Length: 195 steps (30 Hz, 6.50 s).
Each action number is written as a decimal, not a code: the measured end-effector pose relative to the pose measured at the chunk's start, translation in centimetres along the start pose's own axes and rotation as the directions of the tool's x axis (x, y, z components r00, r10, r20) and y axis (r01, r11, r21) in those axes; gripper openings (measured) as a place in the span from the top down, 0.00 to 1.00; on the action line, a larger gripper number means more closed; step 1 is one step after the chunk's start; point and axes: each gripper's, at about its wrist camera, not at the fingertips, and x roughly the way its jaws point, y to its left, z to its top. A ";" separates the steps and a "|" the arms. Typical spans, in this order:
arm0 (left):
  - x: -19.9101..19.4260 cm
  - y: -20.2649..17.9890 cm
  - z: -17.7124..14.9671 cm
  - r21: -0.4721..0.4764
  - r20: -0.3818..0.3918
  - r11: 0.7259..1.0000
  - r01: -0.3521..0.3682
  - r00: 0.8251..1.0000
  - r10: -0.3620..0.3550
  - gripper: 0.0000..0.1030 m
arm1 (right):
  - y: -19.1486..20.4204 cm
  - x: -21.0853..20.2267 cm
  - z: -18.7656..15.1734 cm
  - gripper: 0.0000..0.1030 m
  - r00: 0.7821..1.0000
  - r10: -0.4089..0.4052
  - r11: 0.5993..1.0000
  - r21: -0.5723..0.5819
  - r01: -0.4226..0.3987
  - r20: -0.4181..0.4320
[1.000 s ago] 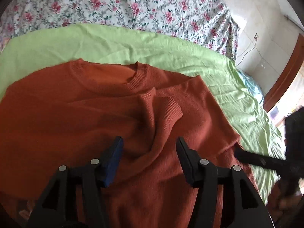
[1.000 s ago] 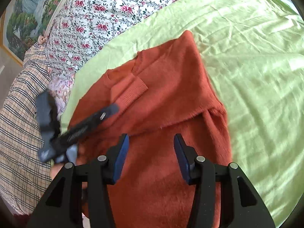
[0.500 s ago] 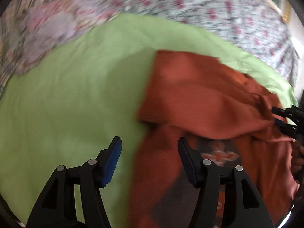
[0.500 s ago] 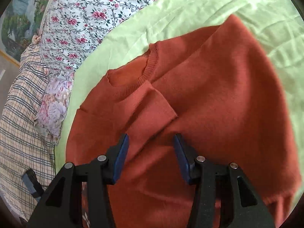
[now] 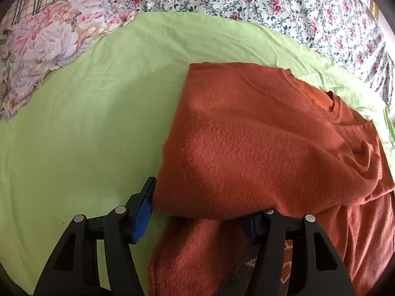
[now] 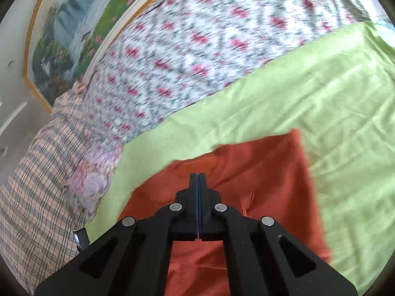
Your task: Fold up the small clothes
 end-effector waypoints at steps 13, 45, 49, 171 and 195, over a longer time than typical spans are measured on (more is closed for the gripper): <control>-0.6 1.9 -0.2 -0.076 0.019 0.997 0.018 1.000 -0.016 0.41 | -3.9 5.7 -5.4 0.43 0.971 -0.067 0.987 0.130 0.098 -0.228; 0.5 5.4 0.3 -0.310 0.048 0.933 0.182 0.983 -0.176 0.81 | -4.1 4.3 -2.2 0.90 0.980 -0.133 0.991 -0.012 0.133 -0.145; 0.3 5.2 0.1 -0.293 0.034 0.940 0.172 0.985 -0.170 0.78 | -5.7 5.8 -3.8 0.88 0.956 -0.200 0.980 -0.018 0.200 -0.214; -21.2 9.8 -22.5 -0.074 0.227 0.843 0.532 0.833 -0.505 0.97 | -6.3 -21.5 -20.5 0.94 0.855 0.424 0.899 0.022 -0.438 -0.299; -12.2 4.3 2.4 -0.094 0.359 0.861 0.499 0.824 -0.438 0.97 | -5.6 -8.9 -2.1 0.94 0.940 0.316 0.945 -0.046 -0.324 -0.132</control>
